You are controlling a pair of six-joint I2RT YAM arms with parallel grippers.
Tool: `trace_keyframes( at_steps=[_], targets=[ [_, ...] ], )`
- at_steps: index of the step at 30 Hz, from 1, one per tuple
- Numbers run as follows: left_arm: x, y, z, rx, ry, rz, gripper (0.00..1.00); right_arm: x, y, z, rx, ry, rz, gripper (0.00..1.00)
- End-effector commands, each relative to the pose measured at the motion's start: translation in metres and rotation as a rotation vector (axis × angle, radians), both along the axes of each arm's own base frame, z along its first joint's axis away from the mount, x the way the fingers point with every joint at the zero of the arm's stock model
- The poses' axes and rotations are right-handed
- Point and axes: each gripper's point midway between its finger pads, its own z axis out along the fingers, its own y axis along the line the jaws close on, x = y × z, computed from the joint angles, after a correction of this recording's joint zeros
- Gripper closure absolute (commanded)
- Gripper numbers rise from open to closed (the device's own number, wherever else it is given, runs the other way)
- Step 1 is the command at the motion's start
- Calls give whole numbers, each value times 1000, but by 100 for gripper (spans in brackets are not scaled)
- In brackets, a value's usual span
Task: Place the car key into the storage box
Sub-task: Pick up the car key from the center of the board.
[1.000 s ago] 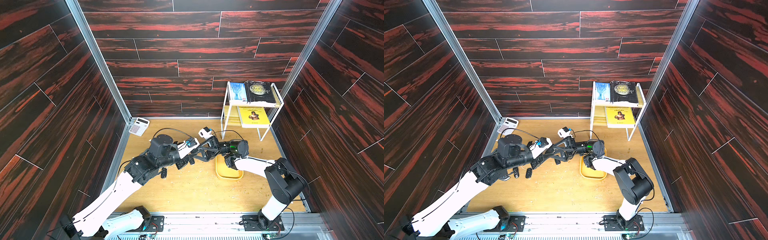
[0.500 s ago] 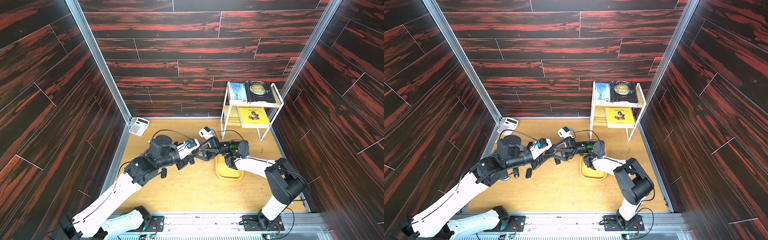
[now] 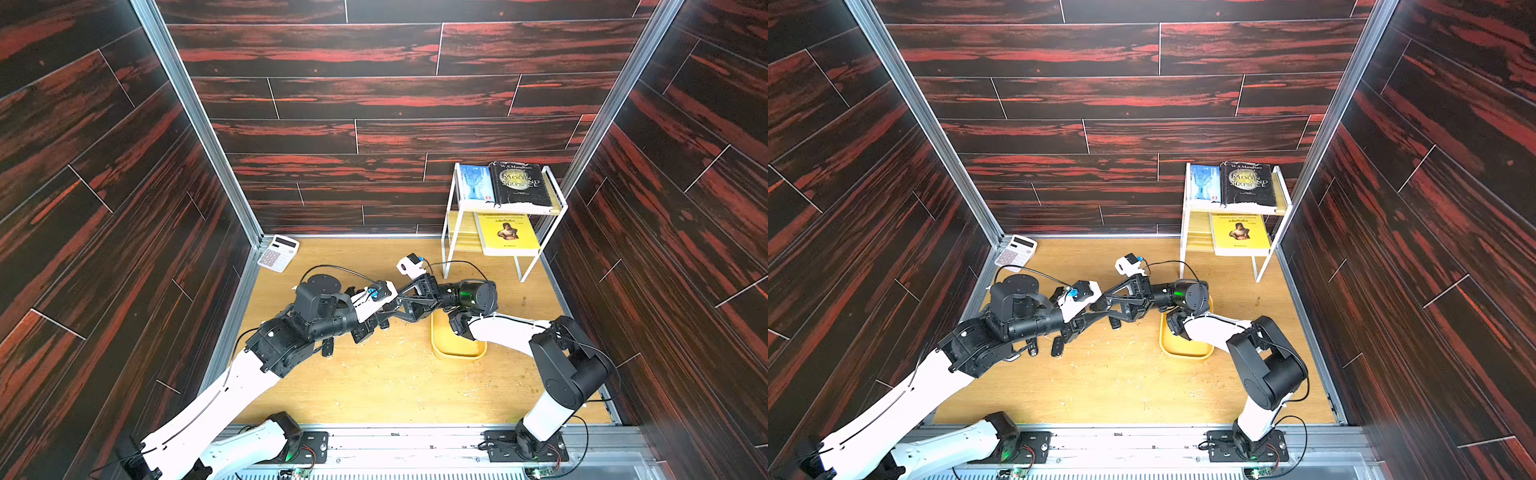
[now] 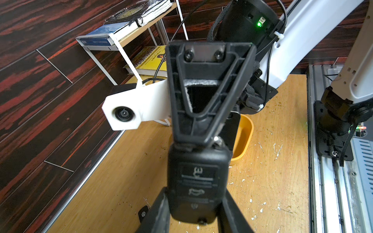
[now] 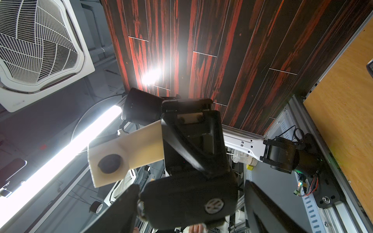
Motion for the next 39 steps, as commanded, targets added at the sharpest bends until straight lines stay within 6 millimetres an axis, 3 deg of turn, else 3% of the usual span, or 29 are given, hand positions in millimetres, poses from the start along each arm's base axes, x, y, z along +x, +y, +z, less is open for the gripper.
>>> trace_keyframes(
  at_steps=[1, 13, 21, 28, 39],
  targets=[
    [-3, -6, 9, -40, -22, -32, 62, -26, -15, 26, 89, -42, 64, 15],
    [-3, -11, -3, -39, 4, -50, 62, -25, -14, 22, 83, -32, 64, 18],
    [-1, -5, -5, -39, -26, -15, 63, -25, -14, 22, 81, -29, 65, 22],
    [5, -4, -10, -41, -29, 12, 63, -27, -16, 27, 89, -38, 65, 15],
    [8, 0, -2, -98, -69, 48, 63, -28, -16, 26, 87, -36, 65, 15]
  ],
)
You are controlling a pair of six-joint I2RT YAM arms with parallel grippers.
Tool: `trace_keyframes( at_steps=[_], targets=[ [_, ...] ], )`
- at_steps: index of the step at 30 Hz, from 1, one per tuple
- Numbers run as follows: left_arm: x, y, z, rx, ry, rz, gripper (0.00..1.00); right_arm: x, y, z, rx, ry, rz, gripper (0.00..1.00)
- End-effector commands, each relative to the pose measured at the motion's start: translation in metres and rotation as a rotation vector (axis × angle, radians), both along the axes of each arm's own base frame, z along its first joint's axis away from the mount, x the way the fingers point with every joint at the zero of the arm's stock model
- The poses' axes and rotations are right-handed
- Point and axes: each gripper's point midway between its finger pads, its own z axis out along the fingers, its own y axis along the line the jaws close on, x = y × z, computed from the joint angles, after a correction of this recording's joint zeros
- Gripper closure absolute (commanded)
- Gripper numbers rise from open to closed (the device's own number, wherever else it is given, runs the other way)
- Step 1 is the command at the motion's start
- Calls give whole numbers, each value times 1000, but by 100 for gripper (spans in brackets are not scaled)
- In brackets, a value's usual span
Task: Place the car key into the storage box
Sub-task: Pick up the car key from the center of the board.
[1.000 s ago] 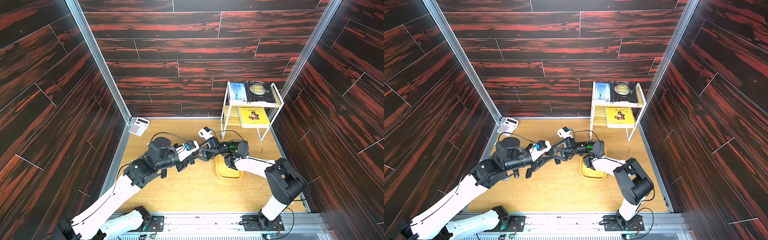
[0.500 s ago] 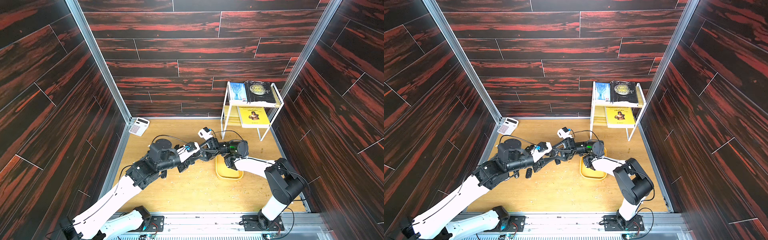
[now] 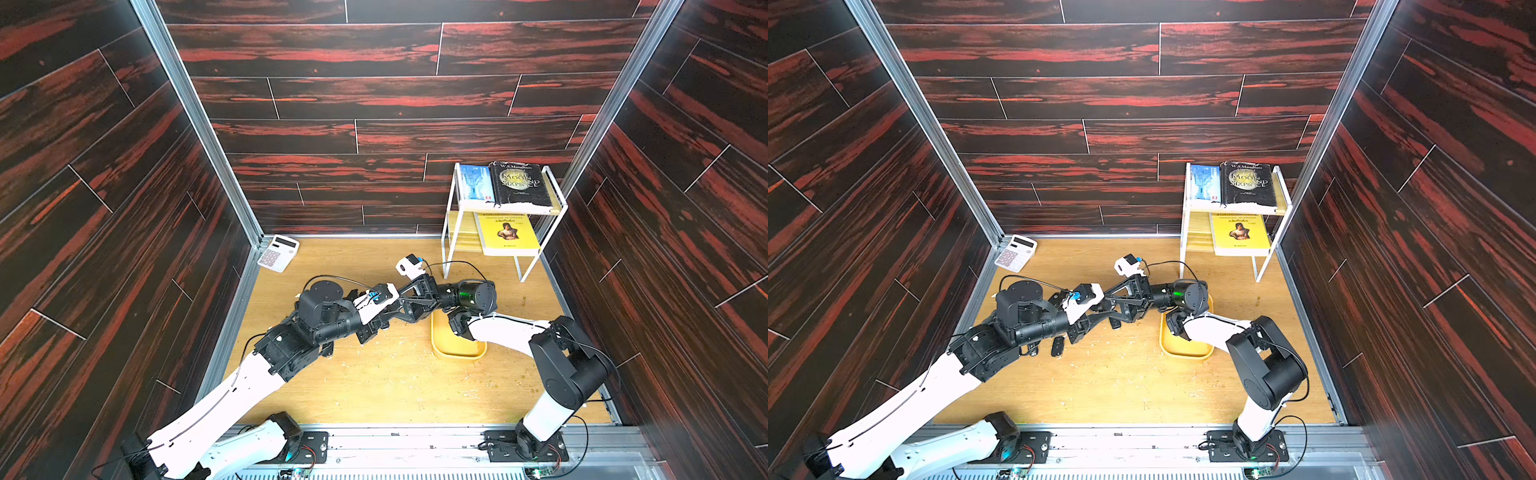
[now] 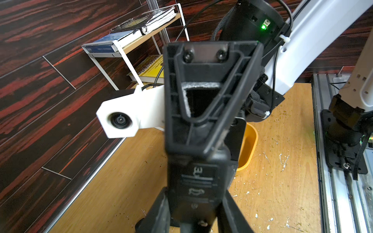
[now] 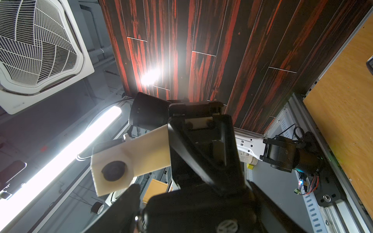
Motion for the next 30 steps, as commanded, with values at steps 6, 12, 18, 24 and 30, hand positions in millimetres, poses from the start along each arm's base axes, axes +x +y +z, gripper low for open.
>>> trace_keyframes(
  at_steps=[6, 12, 18, 24, 30],
  targets=[
    [-2, 9, 9, -59, -41, 42, 63, -27, -20, 33, 112, -58, 53, 12],
    [-2, 11, 10, -70, -49, 51, 63, -27, -19, 32, 112, -54, 51, 15],
    [-1, 11, 10, -71, -52, 53, 63, -27, -19, 30, 109, -47, 50, 21],
    [0, 11, 10, -76, -54, 56, 63, -27, -19, 29, 107, -45, 50, 30],
    [3, 8, 6, -67, -42, 58, 57, -26, -19, 28, 107, -44, 47, 39]
  ],
)
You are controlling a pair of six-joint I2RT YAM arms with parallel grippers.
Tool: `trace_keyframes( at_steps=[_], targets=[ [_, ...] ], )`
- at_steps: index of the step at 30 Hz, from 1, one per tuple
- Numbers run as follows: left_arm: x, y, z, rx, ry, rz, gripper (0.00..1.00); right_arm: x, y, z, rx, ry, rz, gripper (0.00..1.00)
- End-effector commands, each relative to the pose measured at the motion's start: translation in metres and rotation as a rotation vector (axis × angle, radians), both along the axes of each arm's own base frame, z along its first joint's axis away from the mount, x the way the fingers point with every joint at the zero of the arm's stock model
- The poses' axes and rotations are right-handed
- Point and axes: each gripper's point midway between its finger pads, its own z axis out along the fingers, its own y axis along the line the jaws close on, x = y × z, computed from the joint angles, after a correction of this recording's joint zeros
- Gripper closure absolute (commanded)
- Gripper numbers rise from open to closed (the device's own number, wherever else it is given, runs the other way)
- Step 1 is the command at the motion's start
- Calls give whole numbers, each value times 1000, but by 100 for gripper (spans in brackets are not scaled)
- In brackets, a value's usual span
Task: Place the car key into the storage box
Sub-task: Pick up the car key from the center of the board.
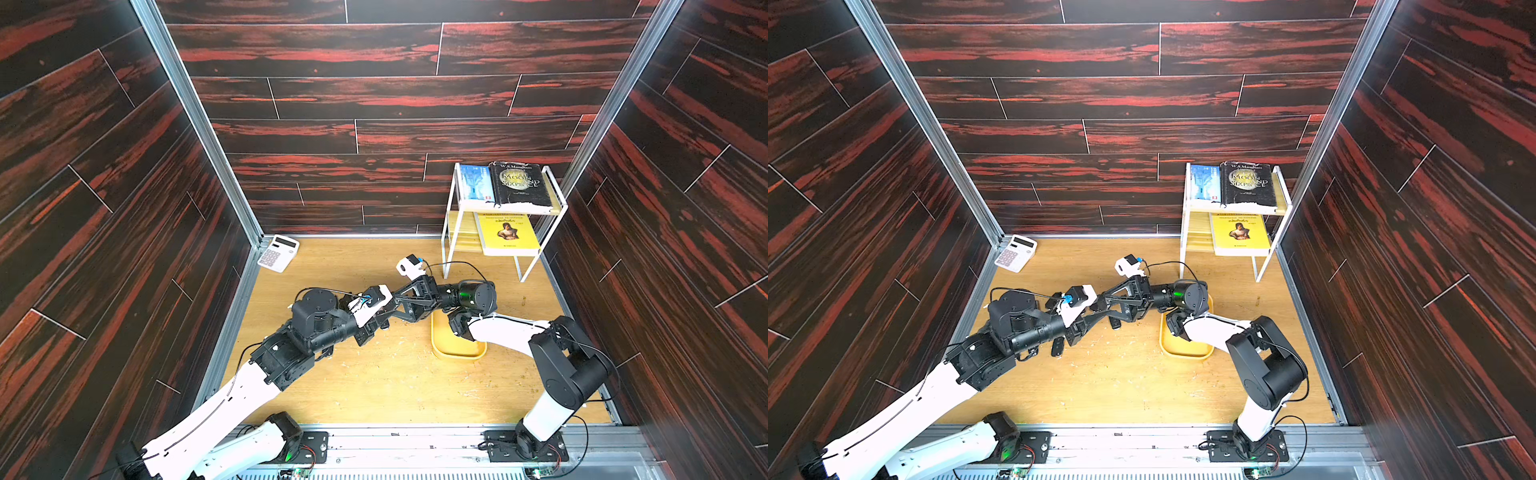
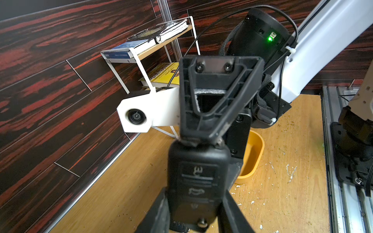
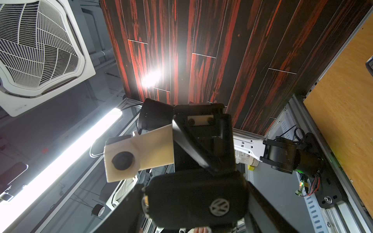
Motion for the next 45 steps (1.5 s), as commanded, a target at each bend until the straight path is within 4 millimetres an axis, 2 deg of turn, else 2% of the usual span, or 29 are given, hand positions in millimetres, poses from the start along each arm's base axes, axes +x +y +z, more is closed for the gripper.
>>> trace_keyframes(
  at_steps=[1, 10, 14, 15, 16, 25, 28, 31, 35, 37, 40, 43, 45],
  targets=[
    [4, -1, 2, -7, -11, 13, 55, -27, -19, 29, 104, -54, 55, 40],
    [11, -5, -3, 2, 8, 20, 46, -26, -18, 24, 97, -55, 55, 50],
    [12, -5, -1, -3, 2, 25, 40, -25, -16, 19, 87, -51, 57, 50],
    [12, -5, 0, -5, 1, 27, 28, -24, -16, 17, 84, -48, 56, 51],
    [12, -5, 1, -6, 0, 28, 0, -24, -15, 16, 81, -46, 56, 50],
    [5, 3, 18, -35, 11, 44, 0, -12, -14, 7, 69, -48, 36, 48],
    [1, 17, 31, -69, 47, 104, 0, -2, -15, 2, 57, -54, 22, 49],
    [0, 46, 45, -158, 100, 252, 0, 18, -23, -9, 38, -58, -26, 50],
    [-1, 95, 56, -310, 163, 485, 0, 53, -47, -29, 5, -78, -129, 51],
    [-2, 112, 53, -299, 175, 567, 0, 68, -57, -39, -13, -85, -170, 52],
    [8, 139, 41, -243, 188, 745, 0, 85, -65, -57, -61, -104, -195, 55],
    [22, 144, 31, -188, 200, 836, 0, 102, -72, -79, -127, -102, -238, 56],
    [30, 139, 16, -126, 237, 854, 0, 115, -77, -102, -197, -123, -280, 54]
  ],
)
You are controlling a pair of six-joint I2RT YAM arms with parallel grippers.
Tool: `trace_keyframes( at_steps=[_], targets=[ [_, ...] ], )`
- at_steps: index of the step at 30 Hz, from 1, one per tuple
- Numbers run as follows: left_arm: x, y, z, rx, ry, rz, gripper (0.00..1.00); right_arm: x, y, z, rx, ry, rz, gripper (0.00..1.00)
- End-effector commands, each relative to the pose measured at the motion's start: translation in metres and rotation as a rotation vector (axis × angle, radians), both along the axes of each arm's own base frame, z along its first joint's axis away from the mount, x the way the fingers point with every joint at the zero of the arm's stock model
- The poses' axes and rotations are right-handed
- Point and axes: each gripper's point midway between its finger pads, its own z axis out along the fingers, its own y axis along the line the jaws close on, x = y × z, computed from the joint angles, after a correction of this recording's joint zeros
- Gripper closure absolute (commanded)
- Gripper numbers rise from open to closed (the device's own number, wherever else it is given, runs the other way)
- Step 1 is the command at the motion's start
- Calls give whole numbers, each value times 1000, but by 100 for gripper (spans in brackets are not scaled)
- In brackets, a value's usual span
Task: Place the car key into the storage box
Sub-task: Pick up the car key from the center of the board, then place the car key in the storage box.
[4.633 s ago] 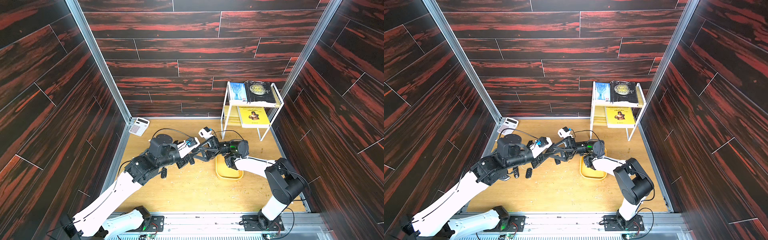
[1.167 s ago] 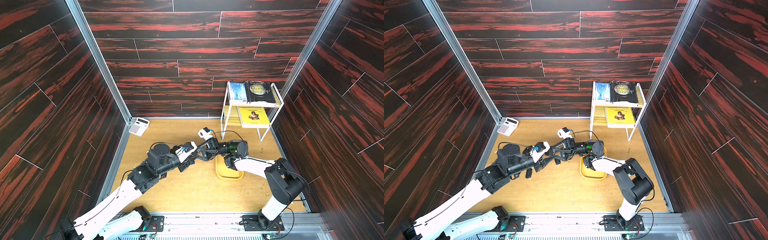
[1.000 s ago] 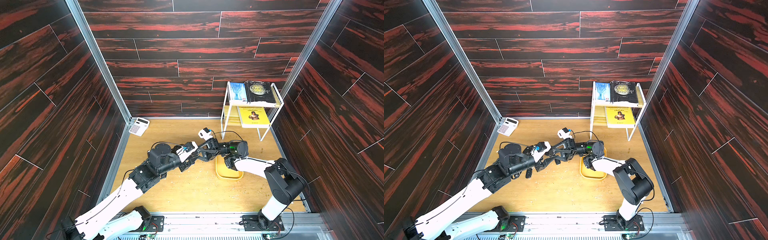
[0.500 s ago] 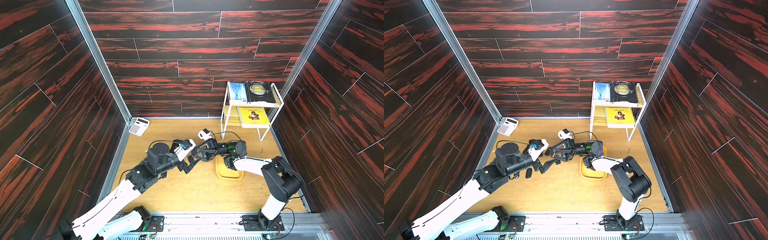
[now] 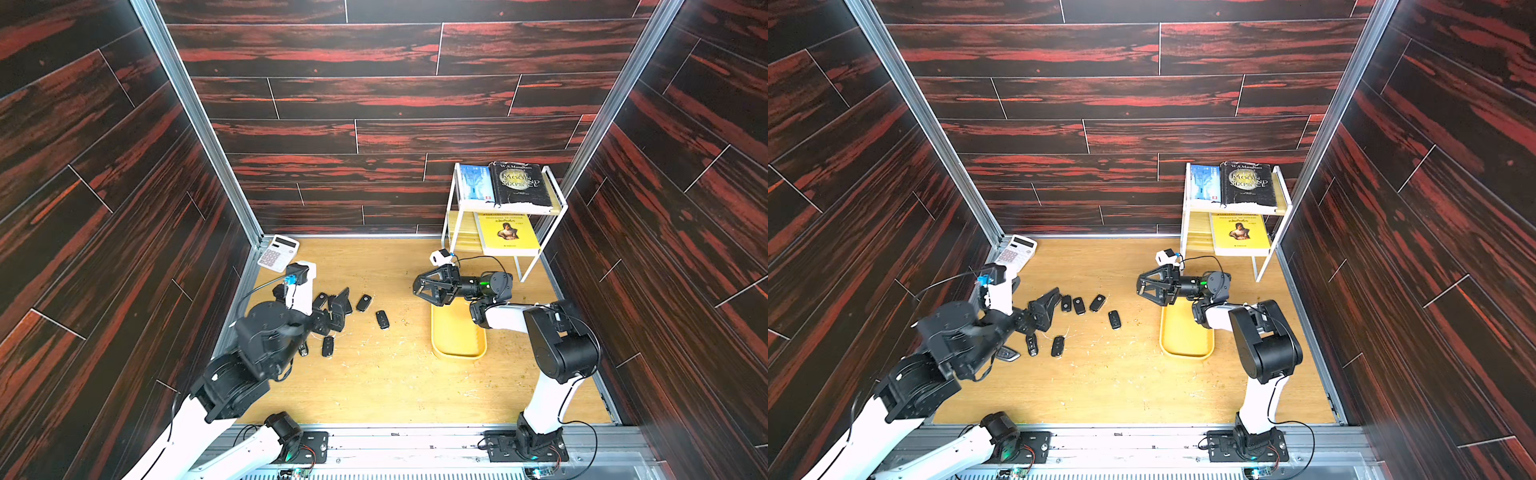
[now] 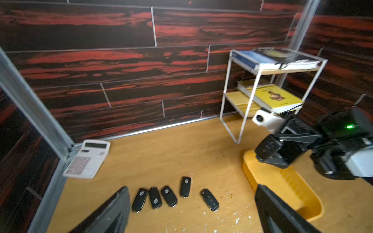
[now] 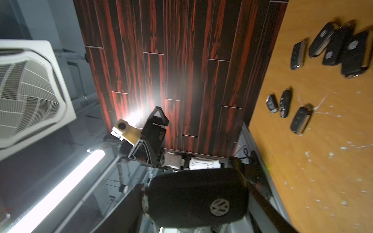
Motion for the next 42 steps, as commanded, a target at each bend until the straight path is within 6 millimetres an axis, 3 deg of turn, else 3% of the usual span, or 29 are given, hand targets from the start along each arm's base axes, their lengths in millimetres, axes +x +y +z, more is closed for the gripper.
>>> trace_keyframes(
  at_steps=[1, 2, 3, 5, 9, 13, 19, 22, 27, 34, 42],
  targets=[
    [18, 7, -34, 87, 122, 109, 0, 10, -8, -31, -111, -131, -35, 54],
    [22, 2, -38, 88, 137, 101, 0, 21, -12, -45, -186, -162, -72, 54],
    [26, -2, -43, 87, 154, 99, 0, 31, -18, -66, -345, -163, -117, 53],
    [36, -4, -50, 82, 187, 115, 0, 48, -32, -91, -681, -245, -164, 51],
    [59, -1, -73, 30, 324, 151, 0, 57, -47, -95, -787, -254, -223, 53],
    [83, 16, -100, -82, 524, 225, 0, 63, -81, -120, -1051, -250, -295, 53],
    [104, 61, -127, -100, 671, 405, 0, 52, -122, -138, -1318, -268, -369, 51],
    [110, 84, -151, -124, 788, 489, 0, 47, -141, -145, -1410, -254, -413, 52],
    [120, 103, -188, -195, 952, 564, 0, 38, -138, -159, -1448, -263, -406, 52],
    [121, 107, -206, -168, 1051, 608, 0, 41, -120, -178, -1461, -269, -403, 52],
    [127, 103, -188, -200, 917, 537, 0, 60, -104, -189, -1496, -271, -447, 50]
  ],
)
